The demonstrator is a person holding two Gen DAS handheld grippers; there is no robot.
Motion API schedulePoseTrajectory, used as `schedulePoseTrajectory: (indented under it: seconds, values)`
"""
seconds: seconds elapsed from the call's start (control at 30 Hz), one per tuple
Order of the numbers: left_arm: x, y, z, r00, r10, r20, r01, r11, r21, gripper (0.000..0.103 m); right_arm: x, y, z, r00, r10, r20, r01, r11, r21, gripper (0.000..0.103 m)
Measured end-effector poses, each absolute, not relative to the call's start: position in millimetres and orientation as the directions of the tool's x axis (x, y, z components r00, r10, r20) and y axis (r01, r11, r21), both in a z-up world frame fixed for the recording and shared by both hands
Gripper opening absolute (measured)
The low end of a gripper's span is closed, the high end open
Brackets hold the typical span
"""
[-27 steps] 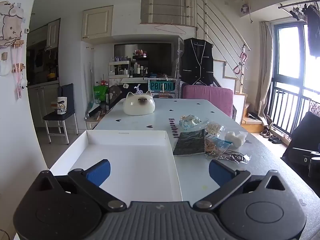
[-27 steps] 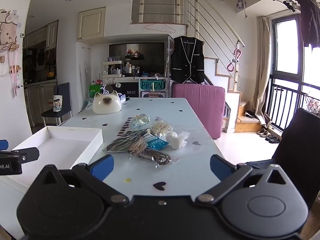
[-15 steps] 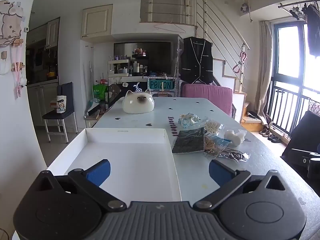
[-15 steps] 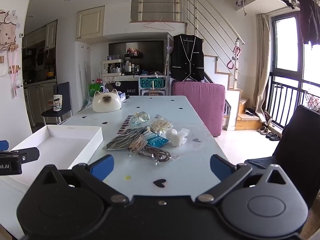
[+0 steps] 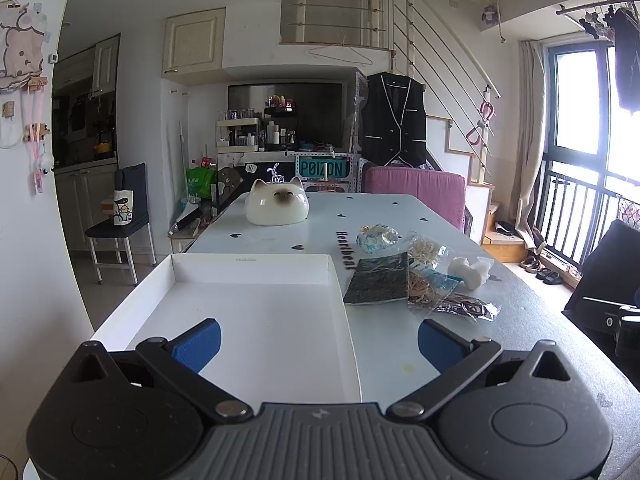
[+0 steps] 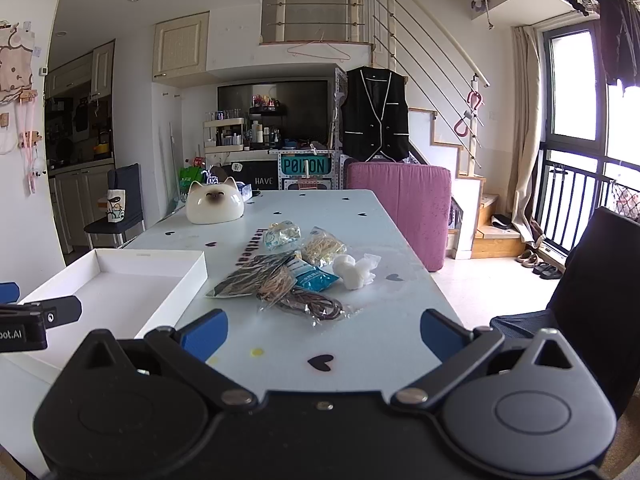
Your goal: Organize soft objects
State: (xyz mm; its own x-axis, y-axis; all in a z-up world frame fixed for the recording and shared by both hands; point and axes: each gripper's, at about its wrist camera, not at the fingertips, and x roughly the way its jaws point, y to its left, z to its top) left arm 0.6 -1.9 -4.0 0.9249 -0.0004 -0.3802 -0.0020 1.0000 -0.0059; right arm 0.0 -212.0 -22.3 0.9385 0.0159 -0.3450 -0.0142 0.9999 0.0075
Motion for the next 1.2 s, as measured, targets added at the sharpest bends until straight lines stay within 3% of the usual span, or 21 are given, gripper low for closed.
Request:
schedulePoseTrajectory:
  seconds: [1.2]
  values:
    - [-1.3, -5.5, -7.1, 0.923, -0.017, -0.384, 0.017, 1.000, -0.003, 0.103, -0.2, -212.3, -28.0, 0.934, 0.022, -0.357, -0.017, 1.000, 0.019, 0.103]
